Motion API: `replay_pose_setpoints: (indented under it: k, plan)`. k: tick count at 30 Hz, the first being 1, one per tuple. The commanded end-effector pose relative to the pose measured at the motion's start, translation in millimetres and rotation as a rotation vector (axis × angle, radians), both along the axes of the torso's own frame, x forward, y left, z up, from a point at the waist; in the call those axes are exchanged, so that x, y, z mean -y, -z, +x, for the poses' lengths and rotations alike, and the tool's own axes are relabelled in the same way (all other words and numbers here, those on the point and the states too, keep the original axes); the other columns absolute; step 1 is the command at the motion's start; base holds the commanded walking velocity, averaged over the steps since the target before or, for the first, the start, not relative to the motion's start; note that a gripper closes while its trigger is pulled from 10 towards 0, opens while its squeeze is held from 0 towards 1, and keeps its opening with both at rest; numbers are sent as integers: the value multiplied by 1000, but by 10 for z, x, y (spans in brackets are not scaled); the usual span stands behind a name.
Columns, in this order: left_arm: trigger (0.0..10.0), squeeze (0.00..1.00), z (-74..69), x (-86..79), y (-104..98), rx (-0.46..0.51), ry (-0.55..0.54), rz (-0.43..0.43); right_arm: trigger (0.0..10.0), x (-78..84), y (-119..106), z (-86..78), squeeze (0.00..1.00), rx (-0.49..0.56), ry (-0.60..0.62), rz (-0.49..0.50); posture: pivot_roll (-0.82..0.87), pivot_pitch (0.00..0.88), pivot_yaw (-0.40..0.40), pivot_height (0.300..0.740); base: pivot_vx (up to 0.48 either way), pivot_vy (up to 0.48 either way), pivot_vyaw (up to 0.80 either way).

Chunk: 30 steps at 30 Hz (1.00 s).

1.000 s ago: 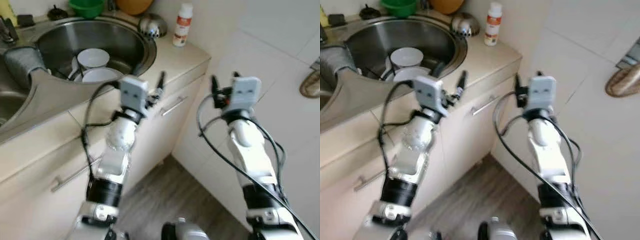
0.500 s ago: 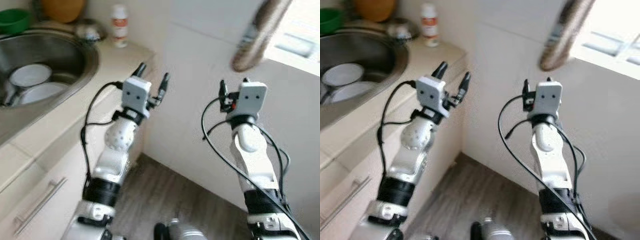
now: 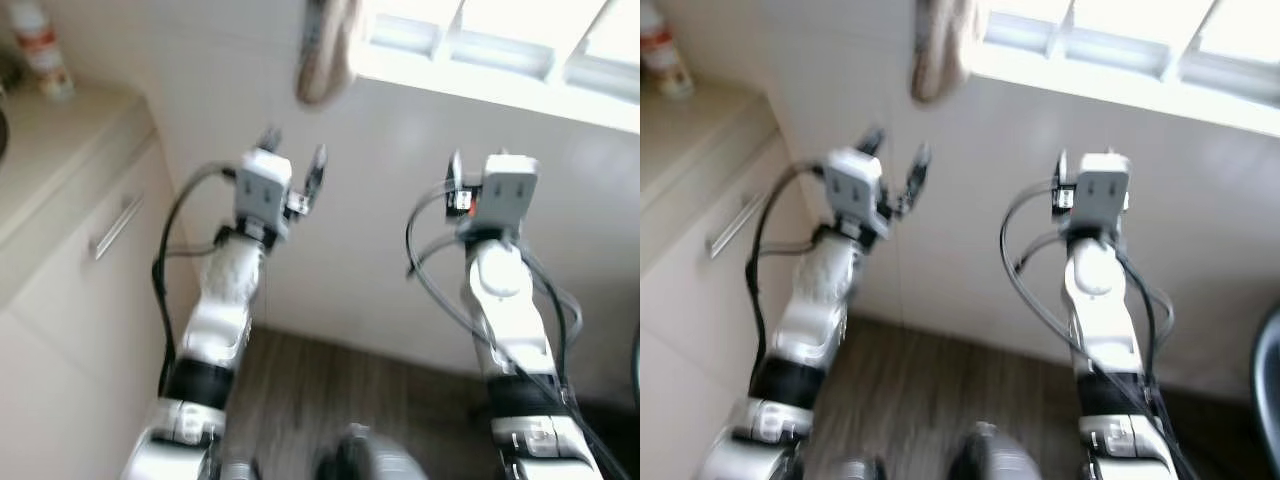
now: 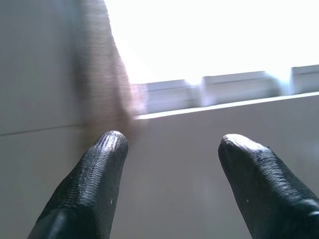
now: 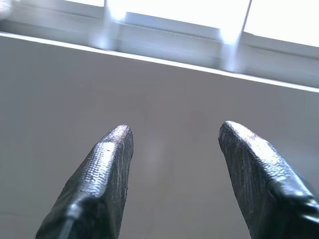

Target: Kitchen organization

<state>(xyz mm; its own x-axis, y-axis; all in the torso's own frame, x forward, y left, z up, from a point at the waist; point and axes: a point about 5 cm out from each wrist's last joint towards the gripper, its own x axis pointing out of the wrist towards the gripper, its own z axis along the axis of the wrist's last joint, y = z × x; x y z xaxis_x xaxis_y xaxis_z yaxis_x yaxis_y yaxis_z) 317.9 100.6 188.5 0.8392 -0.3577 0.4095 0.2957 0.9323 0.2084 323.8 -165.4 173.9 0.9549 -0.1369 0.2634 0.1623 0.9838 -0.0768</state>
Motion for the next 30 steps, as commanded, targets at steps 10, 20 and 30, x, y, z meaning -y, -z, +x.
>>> replay_pose_setpoints:
  k: [10, 20, 30]
  plan:
    - [10000, 0, -9, 119, 52, -28, 34, 3, 10000, 126, 68, -10, 0, -28, 64, 3, 13, 0, -71, 740, 0, -388, -800]
    - [10000, 0, -19, 126, 58, -28, 36, -10, 10000, 153, 110, -2, 0, -47, 85, 14, 12, 0, -75, 740, 0, 0, -800]
    - [10000, 0, -24, 135, 86, -38, 36, -5, 10000, 208, 238, 20, 0, -128, 121, 11, 12, 0, -77, 740, 0, 0, -311]
